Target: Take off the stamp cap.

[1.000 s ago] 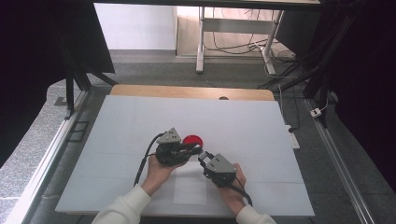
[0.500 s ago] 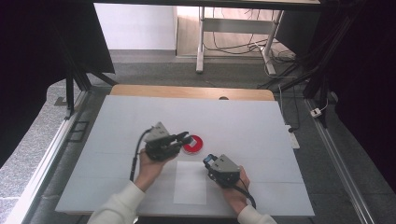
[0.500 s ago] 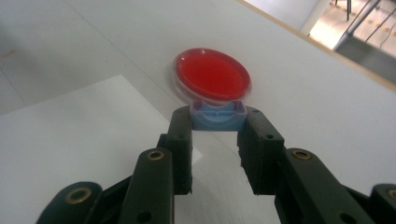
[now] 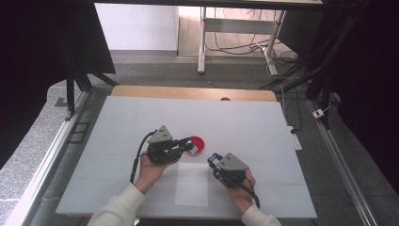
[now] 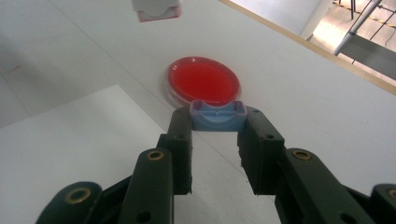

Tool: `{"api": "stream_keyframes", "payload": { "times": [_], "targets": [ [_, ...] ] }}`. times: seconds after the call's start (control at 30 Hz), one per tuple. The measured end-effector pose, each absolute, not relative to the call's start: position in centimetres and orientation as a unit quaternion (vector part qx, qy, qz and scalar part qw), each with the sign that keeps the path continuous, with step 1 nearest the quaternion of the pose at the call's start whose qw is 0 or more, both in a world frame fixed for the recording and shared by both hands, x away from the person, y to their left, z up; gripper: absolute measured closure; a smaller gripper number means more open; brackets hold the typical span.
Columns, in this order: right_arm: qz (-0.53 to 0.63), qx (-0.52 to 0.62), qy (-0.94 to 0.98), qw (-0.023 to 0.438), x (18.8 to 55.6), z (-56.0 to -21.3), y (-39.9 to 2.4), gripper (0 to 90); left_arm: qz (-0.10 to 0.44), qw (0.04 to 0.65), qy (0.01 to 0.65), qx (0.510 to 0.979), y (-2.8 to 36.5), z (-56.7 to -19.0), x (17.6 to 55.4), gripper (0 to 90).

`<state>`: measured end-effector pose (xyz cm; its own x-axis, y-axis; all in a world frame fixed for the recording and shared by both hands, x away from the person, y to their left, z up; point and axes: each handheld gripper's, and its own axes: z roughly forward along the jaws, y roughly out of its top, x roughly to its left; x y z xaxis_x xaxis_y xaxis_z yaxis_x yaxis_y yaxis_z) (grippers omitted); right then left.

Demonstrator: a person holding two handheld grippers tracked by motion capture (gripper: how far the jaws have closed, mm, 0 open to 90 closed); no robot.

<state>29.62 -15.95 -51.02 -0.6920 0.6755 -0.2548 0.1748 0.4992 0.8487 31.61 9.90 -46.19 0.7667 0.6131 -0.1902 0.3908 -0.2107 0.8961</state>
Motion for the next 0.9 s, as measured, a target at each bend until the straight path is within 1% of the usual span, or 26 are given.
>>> {"api": "stream_keyframes", "payload": {
  "times": [0.2,0.37,0.77,0.9],
  "targets": [
    [0.433,0.269,0.810,0.289,29.7,-50.8,-17.0,66.0,0.094,0.531,0.322,0.778,9.6,-46.5,31.6,75.6],
    [0.441,0.274,0.810,0.273,29.7,-50.7,-18.0,65.9,0.085,0.524,0.326,0.782,9.5,-47.1,31.7,75.5],
    [0.452,0.274,0.812,0.247,28.9,-50.7,-20.3,65.7,0.084,0.525,0.330,0.780,10.3,-47.1,31.9,75.4],
    [0.449,0.273,0.813,0.250,28.2,-50.8,-21.1,65.7,0.086,0.528,0.332,0.777,10.6,-47.1,32.0,75.4]
  ]
}}
